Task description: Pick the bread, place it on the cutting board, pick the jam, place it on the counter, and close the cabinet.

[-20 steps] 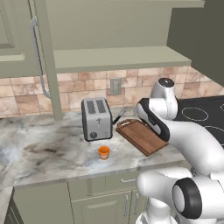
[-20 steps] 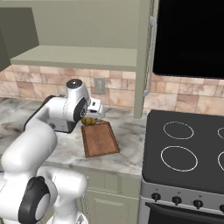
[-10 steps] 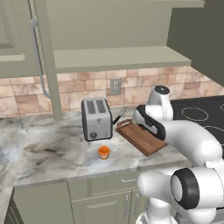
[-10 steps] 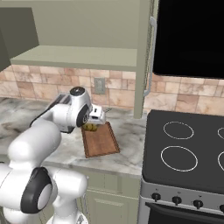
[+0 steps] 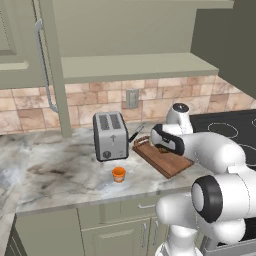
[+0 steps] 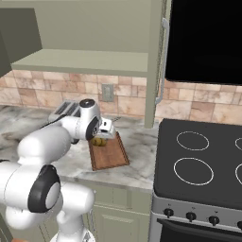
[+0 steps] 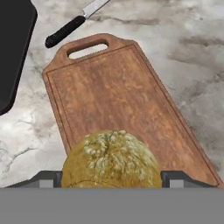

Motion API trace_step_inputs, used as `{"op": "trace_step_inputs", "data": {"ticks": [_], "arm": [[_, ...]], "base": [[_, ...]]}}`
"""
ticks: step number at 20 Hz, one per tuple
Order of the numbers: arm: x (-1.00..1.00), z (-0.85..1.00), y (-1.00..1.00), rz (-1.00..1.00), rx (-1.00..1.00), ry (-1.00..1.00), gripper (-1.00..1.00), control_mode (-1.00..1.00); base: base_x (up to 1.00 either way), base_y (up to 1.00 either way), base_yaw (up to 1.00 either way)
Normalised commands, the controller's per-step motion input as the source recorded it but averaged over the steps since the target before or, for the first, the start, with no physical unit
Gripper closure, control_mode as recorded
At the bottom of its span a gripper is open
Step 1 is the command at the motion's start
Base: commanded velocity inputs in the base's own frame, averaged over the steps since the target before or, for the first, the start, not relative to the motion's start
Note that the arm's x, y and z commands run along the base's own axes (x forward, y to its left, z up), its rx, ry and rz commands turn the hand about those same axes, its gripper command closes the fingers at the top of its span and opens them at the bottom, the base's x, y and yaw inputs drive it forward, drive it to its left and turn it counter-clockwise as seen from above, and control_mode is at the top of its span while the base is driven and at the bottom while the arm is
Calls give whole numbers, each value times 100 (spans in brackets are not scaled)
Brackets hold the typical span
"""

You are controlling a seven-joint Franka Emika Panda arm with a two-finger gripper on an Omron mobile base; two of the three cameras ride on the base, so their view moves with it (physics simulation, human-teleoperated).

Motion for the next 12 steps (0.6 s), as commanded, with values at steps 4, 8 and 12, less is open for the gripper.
{"op": "trace_step_inputs", "data": {"ticks": [4,8,12], "arm": [[14,-17,-5,0,0,2,100,-100],[9,-13,-4,0,0,2,100,-100],[10,-17,-3,0,0,2,100,-100]], "base": [[0,0,0],[0,0,0],[0,0,0]]}}
